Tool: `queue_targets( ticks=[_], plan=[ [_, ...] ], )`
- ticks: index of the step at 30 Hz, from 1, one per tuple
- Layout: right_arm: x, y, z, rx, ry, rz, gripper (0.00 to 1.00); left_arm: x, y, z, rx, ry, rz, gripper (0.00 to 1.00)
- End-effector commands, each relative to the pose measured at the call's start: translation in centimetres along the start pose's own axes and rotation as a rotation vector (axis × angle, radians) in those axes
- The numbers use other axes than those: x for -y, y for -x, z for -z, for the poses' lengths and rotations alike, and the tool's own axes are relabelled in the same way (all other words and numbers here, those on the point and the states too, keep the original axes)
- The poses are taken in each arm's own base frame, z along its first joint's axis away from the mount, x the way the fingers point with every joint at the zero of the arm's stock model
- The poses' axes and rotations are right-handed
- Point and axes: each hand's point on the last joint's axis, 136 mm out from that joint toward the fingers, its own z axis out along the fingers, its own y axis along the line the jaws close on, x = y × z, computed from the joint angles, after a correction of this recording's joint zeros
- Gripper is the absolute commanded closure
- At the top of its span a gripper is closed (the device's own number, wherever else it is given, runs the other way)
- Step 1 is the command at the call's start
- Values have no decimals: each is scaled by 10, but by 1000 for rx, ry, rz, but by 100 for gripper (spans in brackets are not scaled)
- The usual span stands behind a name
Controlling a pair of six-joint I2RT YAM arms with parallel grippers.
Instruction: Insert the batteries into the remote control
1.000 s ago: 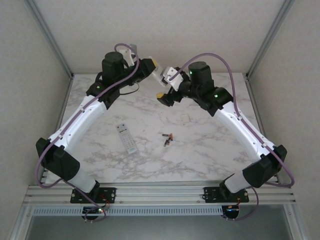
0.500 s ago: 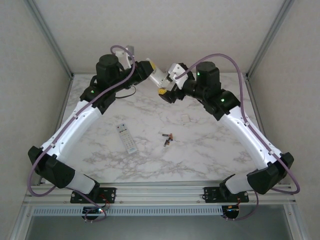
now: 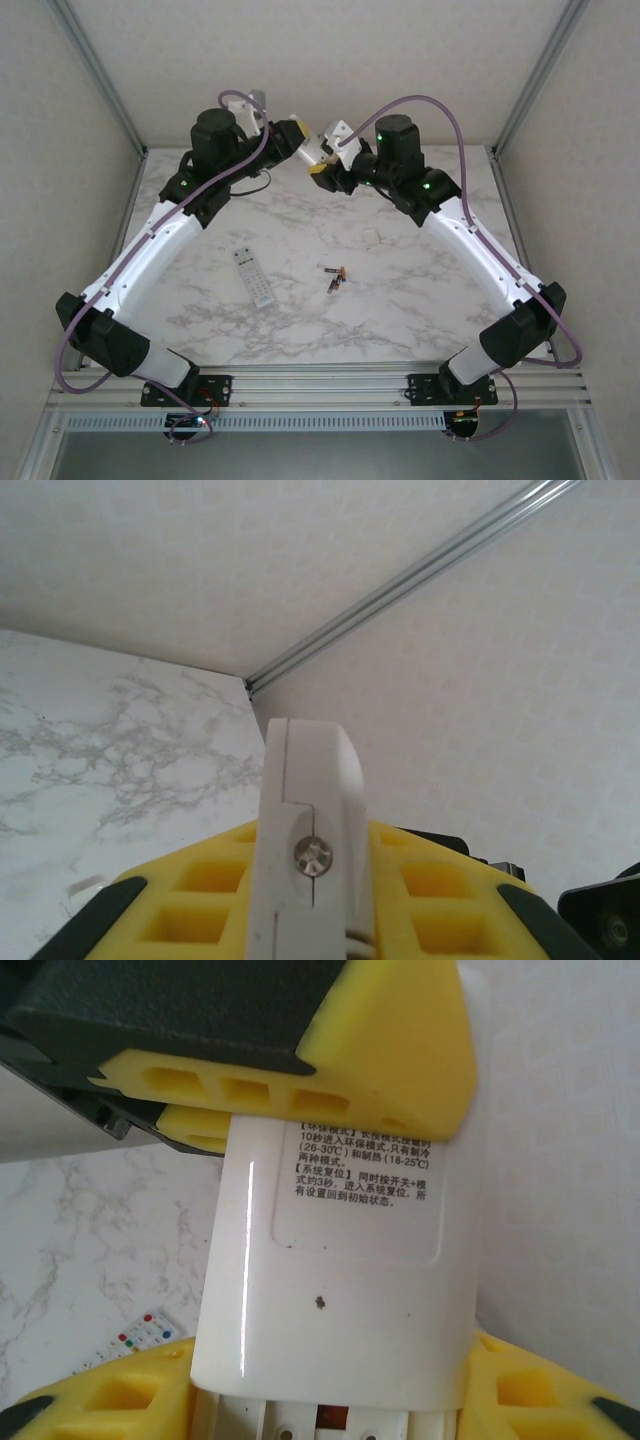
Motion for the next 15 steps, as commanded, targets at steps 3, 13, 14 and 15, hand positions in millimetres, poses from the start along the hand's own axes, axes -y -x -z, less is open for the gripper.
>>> queue_targets(
  ticks=[3,13,14,15],
  plan=[
    [2,-18,-4,-63,1,137,62,8,20,25,117,56,-57,2],
    [-36,-145,-32,-352,283,526,61,-99,54,143,370,562,-40,1],
    [-39,-160,-38,-380,314,533,61,-105,46,141,330,577,-59,0],
    [-42,-171,-43,-399,339,534,61,-111,39,138,291,587,-66,0]
  ],
)
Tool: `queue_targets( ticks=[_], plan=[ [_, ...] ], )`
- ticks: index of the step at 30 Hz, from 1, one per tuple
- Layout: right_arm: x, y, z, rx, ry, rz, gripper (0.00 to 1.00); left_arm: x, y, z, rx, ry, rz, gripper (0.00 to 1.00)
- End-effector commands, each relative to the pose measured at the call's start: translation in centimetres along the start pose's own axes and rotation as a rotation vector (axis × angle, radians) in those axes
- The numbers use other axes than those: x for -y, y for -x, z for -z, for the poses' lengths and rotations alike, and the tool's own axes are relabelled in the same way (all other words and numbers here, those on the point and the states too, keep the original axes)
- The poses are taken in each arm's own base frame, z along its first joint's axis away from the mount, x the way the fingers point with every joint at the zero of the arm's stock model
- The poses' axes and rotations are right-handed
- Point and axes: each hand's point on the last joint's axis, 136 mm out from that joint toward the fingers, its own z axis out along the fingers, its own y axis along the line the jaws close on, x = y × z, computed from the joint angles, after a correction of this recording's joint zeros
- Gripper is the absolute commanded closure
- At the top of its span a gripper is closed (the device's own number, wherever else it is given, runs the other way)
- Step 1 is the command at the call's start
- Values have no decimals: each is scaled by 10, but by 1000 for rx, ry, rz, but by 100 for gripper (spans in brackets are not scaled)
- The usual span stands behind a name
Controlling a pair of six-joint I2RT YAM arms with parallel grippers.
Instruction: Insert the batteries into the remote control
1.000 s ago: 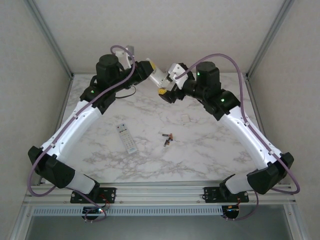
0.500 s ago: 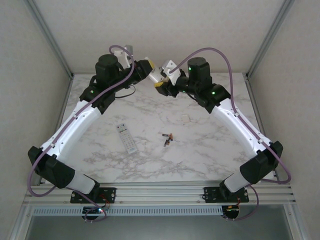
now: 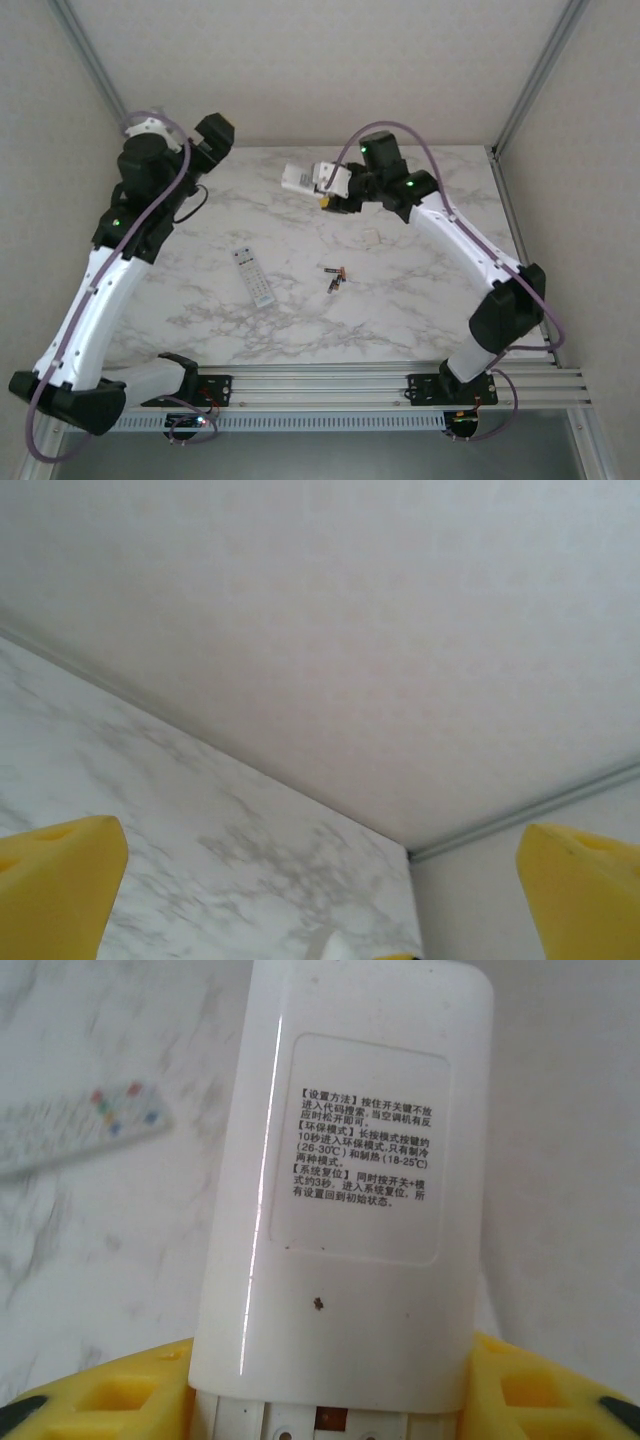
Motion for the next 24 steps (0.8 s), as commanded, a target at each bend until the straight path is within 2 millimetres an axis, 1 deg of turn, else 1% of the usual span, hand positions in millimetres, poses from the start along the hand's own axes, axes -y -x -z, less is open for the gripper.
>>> queue_targets(
  ticks=[1,4,5,7,8,11,16,18,20,22,24],
  plan=[
    [-44,-43,-39,-92,184,141,61,-47,-47,-14,-166,143,-113,1],
    [-62,-65,-65,-122,258,125,60,-63,-79,-24,-307,161,-132,1],
    [-70,-75,-76,-146,283,121,60,-68,-91,-27,-352,171,-128,0],
    [-73,-90,-92,-181,287,107,61,-76,-106,-32,-405,180,-118,0],
    [-75,-99,-102,-198,289,102,62,-78,-110,-34,-414,176,-114,0],
    [-79,-115,-127,-217,291,94,61,-87,-121,-38,-431,186,-113,0],
    [-93,-126,-158,-219,315,72,59,-104,-131,-39,-461,233,-143,1],
    [-102,-127,-167,-210,332,71,59,-109,-135,-39,-476,248,-158,0],
    [-111,-133,-173,-222,346,77,57,-113,-139,-41,-494,262,-166,0],
    [-118,-139,-178,-245,349,88,52,-118,-144,-44,-511,275,-168,1],
    [-121,-141,-179,-255,349,86,41,-120,-148,-46,-519,272,-167,0]
  ],
)
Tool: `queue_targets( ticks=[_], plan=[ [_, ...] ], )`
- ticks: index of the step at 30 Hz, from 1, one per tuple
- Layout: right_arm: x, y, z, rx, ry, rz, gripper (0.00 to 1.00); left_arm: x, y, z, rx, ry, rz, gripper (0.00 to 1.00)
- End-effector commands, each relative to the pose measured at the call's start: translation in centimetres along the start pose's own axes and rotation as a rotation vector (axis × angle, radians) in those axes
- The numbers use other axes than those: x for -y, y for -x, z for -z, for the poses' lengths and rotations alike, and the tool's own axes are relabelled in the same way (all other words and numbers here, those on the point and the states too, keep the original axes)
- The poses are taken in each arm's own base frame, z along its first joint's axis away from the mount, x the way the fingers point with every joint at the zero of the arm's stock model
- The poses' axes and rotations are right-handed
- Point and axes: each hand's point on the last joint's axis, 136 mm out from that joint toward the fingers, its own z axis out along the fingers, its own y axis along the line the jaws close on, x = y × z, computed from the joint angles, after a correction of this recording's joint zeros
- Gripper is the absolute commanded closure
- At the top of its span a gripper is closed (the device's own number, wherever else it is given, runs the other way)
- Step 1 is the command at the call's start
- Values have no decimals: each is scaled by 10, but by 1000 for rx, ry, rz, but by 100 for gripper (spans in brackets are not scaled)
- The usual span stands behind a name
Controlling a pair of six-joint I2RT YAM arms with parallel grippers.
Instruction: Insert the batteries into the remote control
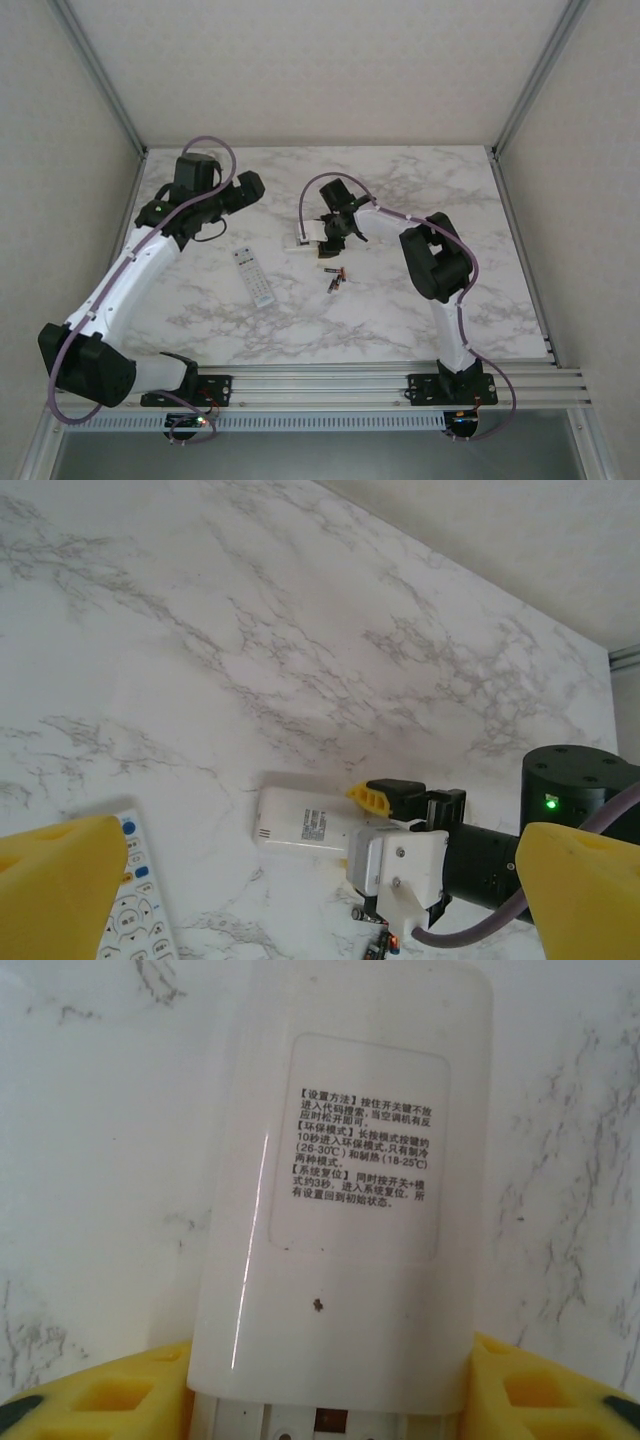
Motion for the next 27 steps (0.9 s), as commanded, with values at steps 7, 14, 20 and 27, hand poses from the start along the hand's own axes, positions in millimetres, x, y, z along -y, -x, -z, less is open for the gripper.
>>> queue_targets(
  ticks=[7,14,20,27],
  plan=[
    [1,12,6,-4,-27,13,27,-15,-18,-26,-70,26,9,0],
    [27,74,103,211,-127,-317,27,-15,-27,-54,-169,41,44,0],
    [54,37,197,200,-452,-1427,42,-14,-46,-71,-259,45,97,7],
    [-44,-9,188,-67,-367,-1962,40,-18,-114,-102,-509,186,-514,9]
  ],
)
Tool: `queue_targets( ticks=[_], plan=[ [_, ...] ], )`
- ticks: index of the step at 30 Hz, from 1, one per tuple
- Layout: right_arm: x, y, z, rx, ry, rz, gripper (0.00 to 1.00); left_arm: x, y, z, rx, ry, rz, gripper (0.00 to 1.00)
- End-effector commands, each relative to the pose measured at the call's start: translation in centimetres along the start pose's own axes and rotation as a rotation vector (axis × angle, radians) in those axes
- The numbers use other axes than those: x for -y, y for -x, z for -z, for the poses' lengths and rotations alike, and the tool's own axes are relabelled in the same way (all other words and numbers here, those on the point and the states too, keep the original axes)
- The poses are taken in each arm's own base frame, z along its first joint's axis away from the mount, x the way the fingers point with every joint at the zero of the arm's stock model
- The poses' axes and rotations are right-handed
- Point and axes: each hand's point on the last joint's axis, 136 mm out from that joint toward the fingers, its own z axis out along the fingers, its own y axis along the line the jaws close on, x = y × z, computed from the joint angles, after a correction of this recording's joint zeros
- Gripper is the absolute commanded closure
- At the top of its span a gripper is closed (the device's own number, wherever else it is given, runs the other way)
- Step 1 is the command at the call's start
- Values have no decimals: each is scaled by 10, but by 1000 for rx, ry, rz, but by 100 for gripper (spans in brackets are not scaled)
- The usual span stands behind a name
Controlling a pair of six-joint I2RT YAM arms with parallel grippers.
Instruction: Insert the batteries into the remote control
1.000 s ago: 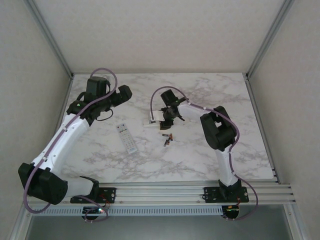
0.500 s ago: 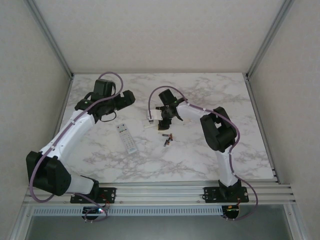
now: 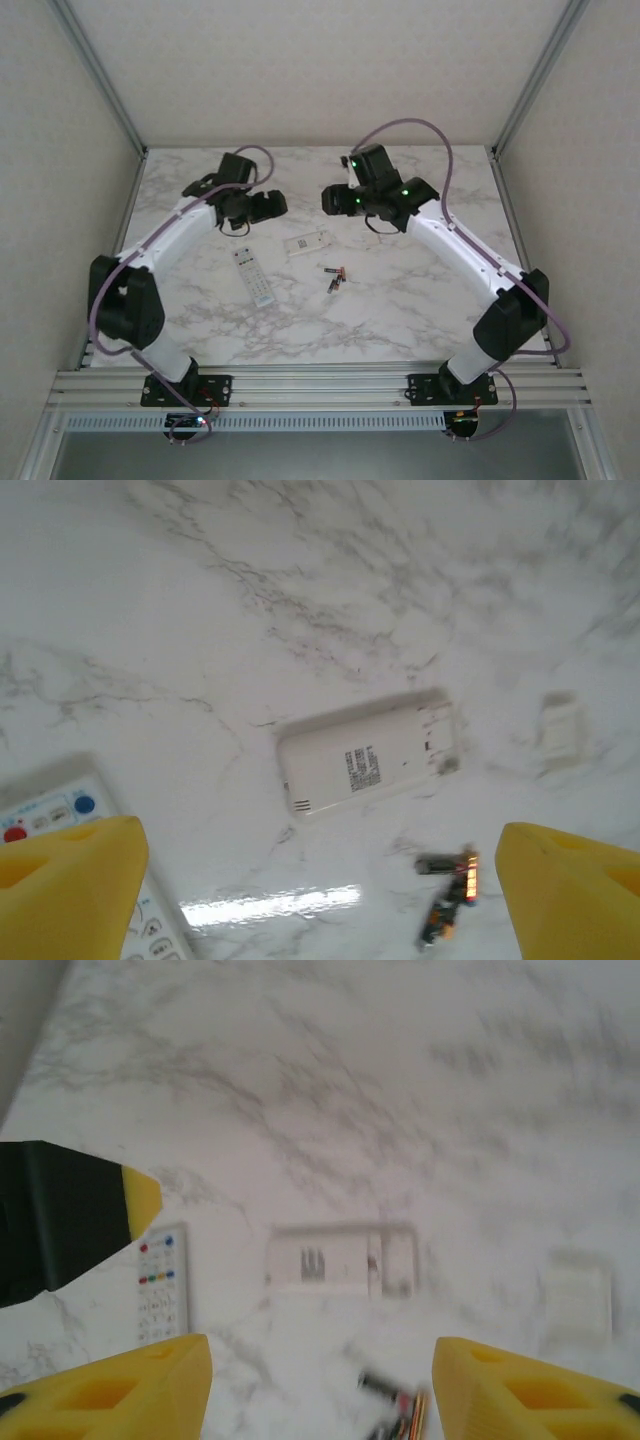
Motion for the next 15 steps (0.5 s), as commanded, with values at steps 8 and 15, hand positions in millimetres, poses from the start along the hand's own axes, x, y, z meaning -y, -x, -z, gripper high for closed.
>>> queue_targets(
  ticks=[8,15],
  plan=[
    [61,-75,-11,-206,-302,-305,37,-10,-51,-65,-206,247,-598,1],
    [60,-67,-4,-160,-321,-322,36,-19,-55,-96,-236,275,-659,0]
  ],
)
